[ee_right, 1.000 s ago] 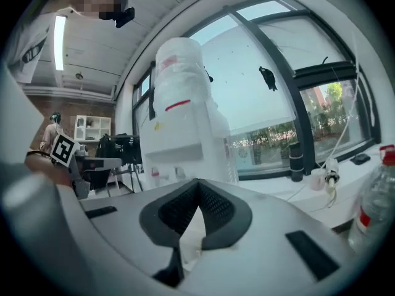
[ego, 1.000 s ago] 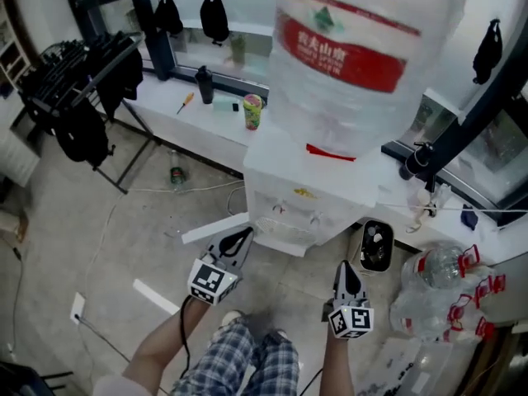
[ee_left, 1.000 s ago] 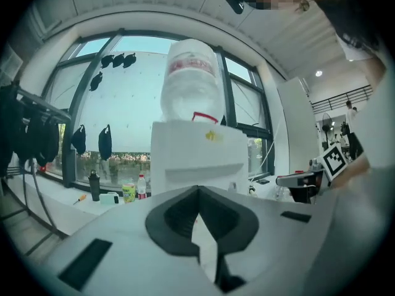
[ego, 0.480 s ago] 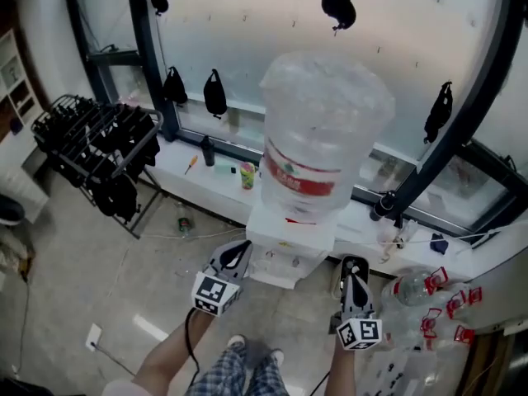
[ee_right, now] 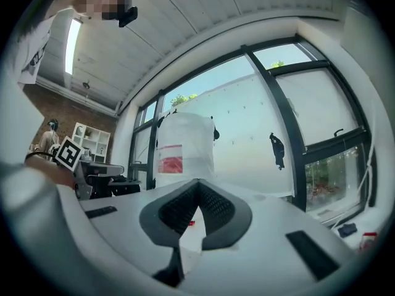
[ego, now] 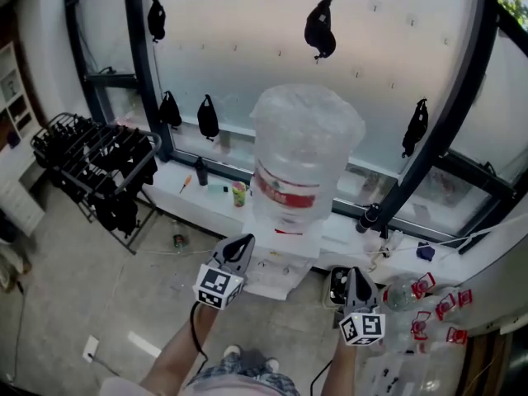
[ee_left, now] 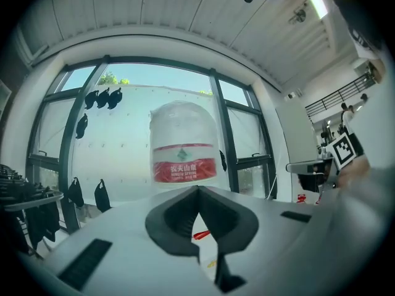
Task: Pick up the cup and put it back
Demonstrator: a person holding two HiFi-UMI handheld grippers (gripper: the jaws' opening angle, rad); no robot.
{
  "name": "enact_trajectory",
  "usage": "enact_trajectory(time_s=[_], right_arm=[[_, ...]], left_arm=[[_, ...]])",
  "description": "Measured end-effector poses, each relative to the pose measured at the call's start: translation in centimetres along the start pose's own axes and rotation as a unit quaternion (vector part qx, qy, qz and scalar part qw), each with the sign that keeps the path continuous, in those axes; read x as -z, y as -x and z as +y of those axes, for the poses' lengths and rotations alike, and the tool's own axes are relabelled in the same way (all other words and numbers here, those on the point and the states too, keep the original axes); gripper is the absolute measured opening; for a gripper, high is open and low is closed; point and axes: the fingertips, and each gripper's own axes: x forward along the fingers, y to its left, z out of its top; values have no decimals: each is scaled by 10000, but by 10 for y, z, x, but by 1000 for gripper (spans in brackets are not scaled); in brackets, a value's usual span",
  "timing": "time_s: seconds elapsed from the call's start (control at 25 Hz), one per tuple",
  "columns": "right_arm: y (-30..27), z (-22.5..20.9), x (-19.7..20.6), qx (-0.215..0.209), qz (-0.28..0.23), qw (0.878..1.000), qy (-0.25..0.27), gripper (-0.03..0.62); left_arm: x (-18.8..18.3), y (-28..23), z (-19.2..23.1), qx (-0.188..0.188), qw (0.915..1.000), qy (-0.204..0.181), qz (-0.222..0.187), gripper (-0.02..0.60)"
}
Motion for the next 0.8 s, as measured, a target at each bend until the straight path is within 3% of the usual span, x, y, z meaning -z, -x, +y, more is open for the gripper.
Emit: enact_trajectory(time_s=[0.24, 0.8], right_arm=[[4, -9, -16, 204, -137, 9997, 70, 17], [3, -13, -10, 275, 9, 9994, 229, 15]], left_arm=[[-5, 2, -12, 133, 9998, -150, -20, 25], [-6, -8, -2, 91, 9996, 176, -209, 25]])
